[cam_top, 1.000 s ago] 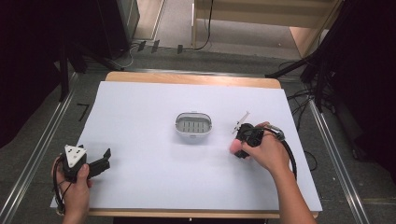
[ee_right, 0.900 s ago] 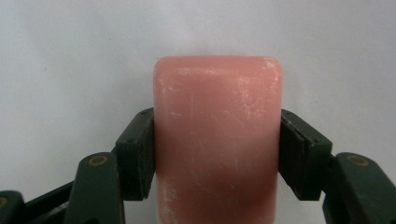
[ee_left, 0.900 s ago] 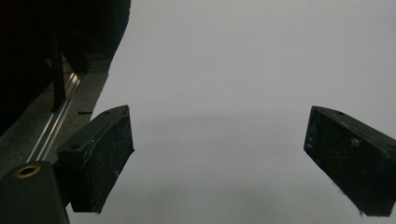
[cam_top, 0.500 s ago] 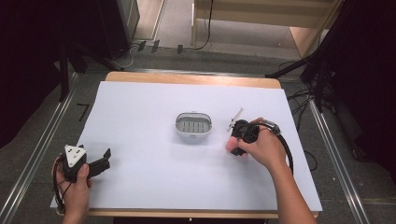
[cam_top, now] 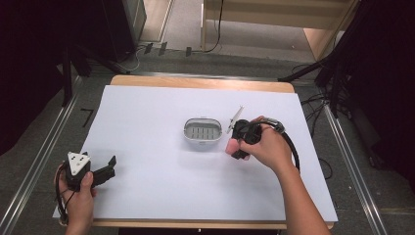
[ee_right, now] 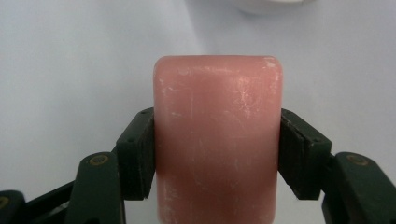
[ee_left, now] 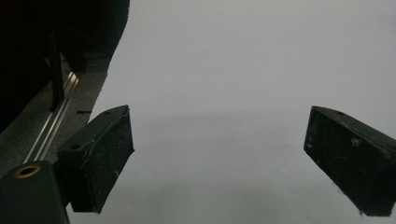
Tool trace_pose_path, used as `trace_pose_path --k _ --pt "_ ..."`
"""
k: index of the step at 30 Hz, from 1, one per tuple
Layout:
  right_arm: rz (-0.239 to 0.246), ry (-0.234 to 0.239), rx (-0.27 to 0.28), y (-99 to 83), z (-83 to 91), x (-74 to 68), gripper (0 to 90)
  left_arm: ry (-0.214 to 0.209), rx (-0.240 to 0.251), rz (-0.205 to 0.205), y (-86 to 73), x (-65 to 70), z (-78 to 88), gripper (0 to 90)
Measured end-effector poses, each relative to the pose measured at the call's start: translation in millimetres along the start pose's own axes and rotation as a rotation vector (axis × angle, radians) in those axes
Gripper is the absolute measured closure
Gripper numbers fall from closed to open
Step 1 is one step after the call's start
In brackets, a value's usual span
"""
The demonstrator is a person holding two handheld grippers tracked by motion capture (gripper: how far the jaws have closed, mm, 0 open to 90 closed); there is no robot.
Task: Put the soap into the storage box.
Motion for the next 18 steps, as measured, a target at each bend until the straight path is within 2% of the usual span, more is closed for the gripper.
trace_pose_path --k 7,16,18 --pt "0.039 0.001 0.014 18.2 5.4 -7.0 38.7 -0.002 0.001 0.001 0.1 0.1 -0.2 8.9" --pt "0.06 0.011 0.018 30.9 7.9 -12.9 38.8 0.002 -0.002 0.0 -0.1 0.2 -0.2 8.9" --pt "0.079 0.007 0.023 35.3 8.4 -13.2 38.8 0.0 -0.001 0.001 0.0 0.2 -0.3 8.9"
Point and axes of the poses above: each handheld gripper's, and its own axes: z roughly backward along the jaws, y roughly out of its top, x roughly to its right, the point moved 9 cm from there along -z, roughly forward along the jaws, and after that the axes turned 11 degrees about -x, right-handed, at the moved point
